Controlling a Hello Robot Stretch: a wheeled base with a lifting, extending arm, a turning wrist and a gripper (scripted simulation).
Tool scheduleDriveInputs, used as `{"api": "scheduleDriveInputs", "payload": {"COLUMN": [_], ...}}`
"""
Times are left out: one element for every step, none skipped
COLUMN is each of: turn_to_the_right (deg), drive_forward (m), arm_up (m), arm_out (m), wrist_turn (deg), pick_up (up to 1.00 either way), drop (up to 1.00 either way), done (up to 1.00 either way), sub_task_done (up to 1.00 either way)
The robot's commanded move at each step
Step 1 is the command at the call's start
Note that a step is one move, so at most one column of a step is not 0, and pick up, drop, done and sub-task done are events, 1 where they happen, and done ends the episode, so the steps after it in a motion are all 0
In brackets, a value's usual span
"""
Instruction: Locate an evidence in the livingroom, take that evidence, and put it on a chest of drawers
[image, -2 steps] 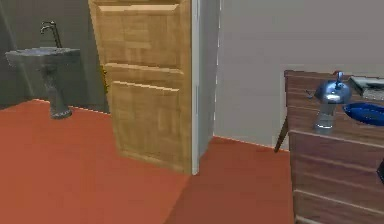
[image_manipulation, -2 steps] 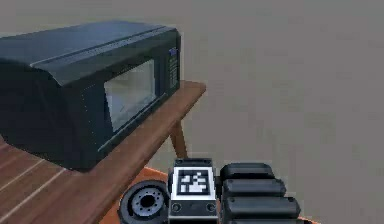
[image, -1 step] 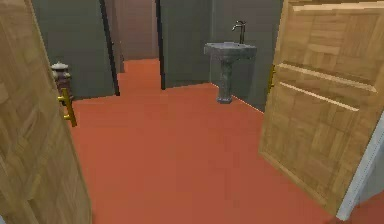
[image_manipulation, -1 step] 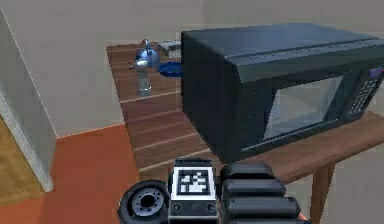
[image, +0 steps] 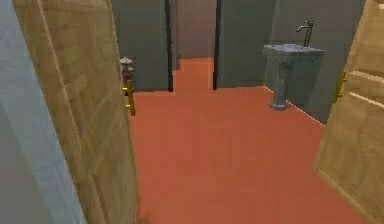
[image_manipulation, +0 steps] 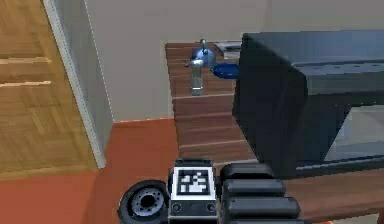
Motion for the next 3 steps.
{"api": "scheduleDriveInputs", "payload": {"turn_to_the_right": [0.0, 0.0, 0.0], "drive_forward": [0.4, 1.0, 1.0], "arm_up": [0.0, 0.0, 0.0], "arm_out": [0.0, 0.0, 0.0], "wrist_turn": [0.0, 0.0, 0.0], "pick_up": [0.0, 0.0, 0.0], "drop": [0.0, 0.0, 0.0], "done": [0.0, 0.0, 0.0], "sub_task_done": [0.0, 0.0, 0.0]}}
